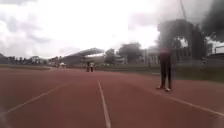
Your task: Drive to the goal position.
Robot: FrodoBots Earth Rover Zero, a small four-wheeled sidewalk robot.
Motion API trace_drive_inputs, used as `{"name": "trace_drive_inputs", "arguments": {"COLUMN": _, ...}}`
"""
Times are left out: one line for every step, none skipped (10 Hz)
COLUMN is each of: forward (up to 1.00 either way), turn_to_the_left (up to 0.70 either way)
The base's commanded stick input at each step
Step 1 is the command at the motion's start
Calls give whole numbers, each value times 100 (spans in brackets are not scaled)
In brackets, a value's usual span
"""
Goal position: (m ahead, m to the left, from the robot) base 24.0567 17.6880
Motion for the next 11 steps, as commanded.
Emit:
{"name": "trace_drive_inputs", "arguments": {"forward": 70, "turn_to_the_left": 0}}
{"name": "trace_drive_inputs", "arguments": {"forward": 70, "turn_to_the_left": 0}}
{"name": "trace_drive_inputs", "arguments": {"forward": 70, "turn_to_the_left": 0}}
{"name": "trace_drive_inputs", "arguments": {"forward": 70, "turn_to_the_left": 0}}
{"name": "trace_drive_inputs", "arguments": {"forward": 70, "turn_to_the_left": 0}}
{"name": "trace_drive_inputs", "arguments": {"forward": 70, "turn_to_the_left": 0}}
{"name": "trace_drive_inputs", "arguments": {"forward": 70, "turn_to_the_left": 0}}
{"name": "trace_drive_inputs", "arguments": {"forward": 70, "turn_to_the_left": 0}}
{"name": "trace_drive_inputs", "arguments": {"forward": 70, "turn_to_the_left": 0}}
{"name": "trace_drive_inputs", "arguments": {"forward": 70, "turn_to_the_left": 0}}
{"name": "trace_drive_inputs", "arguments": {"forward": 70, "turn_to_the_left": 0}}
